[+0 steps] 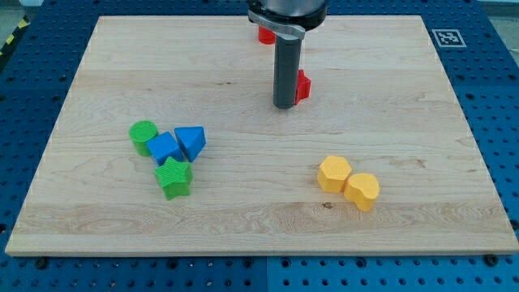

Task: Slide the red star to the bottom right of the red circle

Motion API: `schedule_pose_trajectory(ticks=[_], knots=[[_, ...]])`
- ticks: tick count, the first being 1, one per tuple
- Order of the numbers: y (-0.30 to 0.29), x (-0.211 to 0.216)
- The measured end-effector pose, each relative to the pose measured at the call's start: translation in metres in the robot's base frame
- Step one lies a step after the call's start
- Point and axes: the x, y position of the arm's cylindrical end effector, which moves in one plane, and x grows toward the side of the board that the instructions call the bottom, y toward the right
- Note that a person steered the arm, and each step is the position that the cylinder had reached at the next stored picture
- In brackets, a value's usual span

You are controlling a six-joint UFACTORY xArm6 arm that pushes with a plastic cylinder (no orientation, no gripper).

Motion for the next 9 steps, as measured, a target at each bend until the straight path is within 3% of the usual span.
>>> schedule_pose_trajectory(ticks=[2, 5, 8, 9], knots=[[0.041, -0.002], [0.010, -0.041], [0.002, -0.108], [0.002, -0.090]])
